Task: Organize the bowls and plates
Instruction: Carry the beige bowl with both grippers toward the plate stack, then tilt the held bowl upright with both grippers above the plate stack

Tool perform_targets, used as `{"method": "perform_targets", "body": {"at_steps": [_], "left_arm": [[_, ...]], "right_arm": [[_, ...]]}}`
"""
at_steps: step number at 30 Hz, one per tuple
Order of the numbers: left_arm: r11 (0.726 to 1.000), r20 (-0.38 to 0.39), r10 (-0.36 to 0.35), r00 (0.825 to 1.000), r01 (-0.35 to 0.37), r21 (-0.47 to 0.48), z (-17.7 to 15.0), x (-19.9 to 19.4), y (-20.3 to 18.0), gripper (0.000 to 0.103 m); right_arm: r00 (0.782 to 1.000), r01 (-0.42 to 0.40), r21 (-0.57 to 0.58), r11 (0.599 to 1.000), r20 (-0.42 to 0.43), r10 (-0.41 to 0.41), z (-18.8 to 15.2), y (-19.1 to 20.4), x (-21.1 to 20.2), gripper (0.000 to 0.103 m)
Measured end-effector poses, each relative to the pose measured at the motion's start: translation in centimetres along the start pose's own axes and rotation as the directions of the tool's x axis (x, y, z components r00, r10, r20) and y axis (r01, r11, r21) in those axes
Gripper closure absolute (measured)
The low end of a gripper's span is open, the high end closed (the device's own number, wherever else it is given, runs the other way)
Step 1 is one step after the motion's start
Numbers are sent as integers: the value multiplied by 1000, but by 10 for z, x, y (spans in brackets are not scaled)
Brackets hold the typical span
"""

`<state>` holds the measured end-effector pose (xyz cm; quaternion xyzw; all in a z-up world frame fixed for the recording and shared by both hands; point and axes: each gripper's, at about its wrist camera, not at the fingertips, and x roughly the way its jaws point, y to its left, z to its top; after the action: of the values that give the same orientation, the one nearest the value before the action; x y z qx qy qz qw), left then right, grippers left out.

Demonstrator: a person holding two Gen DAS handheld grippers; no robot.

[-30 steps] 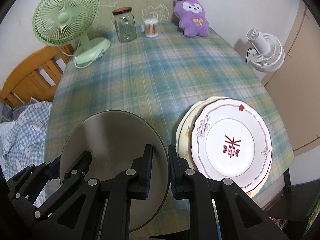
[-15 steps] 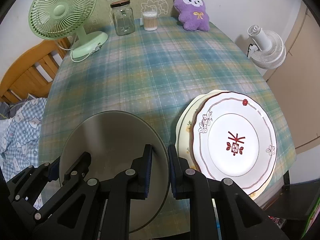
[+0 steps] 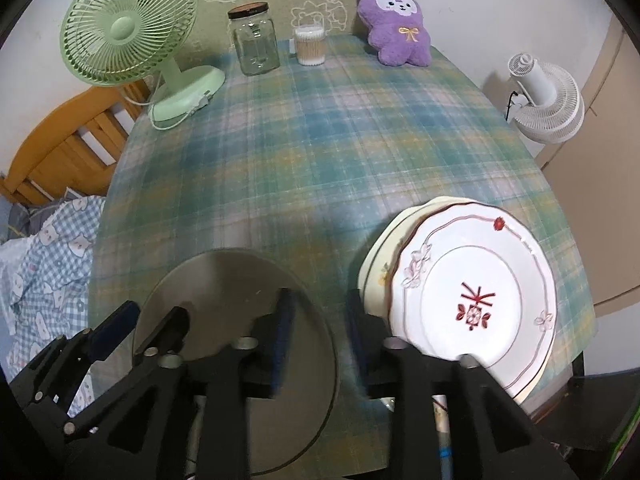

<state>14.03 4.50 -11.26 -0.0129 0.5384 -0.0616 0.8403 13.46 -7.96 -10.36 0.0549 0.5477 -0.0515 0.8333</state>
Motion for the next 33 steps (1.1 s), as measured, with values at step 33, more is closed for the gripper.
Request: {"method": "perform_targets", "body": {"at_steps": [33], "left_arm": [[999, -32, -25, 999, 27, 42, -11, 29, -2, 45]], "right_arm": [[982, -150, 62, 987, -110, 156, -8, -12, 52, 48]]}}
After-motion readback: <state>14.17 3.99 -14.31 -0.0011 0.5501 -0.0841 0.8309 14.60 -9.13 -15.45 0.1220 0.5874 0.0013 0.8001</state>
